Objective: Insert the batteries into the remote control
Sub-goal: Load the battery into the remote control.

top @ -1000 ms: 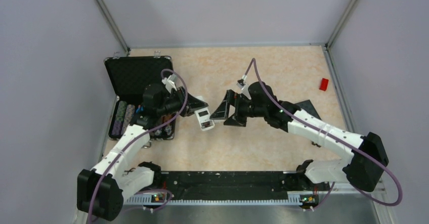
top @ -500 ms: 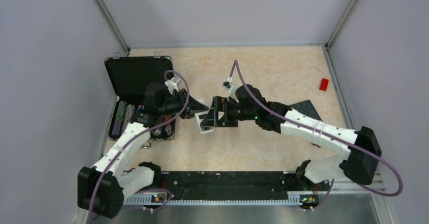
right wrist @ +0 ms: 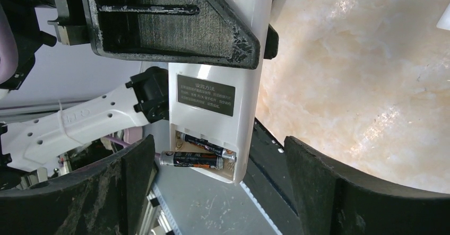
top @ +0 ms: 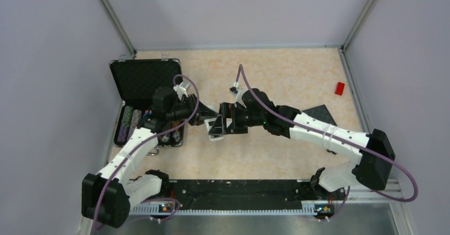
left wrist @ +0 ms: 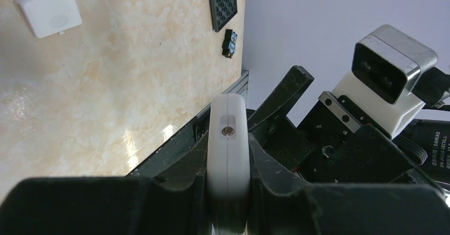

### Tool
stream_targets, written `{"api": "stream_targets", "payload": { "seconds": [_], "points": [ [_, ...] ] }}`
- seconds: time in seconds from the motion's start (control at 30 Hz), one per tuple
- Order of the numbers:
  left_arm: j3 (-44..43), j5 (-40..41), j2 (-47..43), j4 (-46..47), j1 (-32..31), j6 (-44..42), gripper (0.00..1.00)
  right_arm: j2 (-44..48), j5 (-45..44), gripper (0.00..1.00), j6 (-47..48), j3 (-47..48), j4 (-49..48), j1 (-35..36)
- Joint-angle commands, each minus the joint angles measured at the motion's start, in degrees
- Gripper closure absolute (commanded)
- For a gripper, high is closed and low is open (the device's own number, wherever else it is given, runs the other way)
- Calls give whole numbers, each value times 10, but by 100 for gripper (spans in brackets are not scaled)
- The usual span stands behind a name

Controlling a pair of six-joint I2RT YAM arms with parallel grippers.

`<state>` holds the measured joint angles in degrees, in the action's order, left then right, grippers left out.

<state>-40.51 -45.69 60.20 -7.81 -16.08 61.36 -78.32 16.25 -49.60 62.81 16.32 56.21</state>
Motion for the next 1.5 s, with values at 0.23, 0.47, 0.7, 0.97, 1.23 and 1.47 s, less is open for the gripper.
{"api": "stream_targets", "payload": {
  "seconds": [0.23,0.47,0.7,0.97,1.23,1.47],
  "points": [
    [-26,-13,6,16,-2,-14,100,9,22,20,23,18,-31,8],
    [-25,-13,10,17,-2,-12,100,15,24,19,29,9,-37,8],
    [-23,-12,11,16,-2,-10,100,15,24,28,37,5,-37,8],
    [-20,-12,9,22,-2,-4,100,13,20,40,44,4,-31,8],
    [-19,-14,7,22,-2,-1,100,9,16,44,43,4,-27,8],
    [-20,-18,4,24,-1,1,100,5,9,47,47,0,-28,8]
  ]
}}
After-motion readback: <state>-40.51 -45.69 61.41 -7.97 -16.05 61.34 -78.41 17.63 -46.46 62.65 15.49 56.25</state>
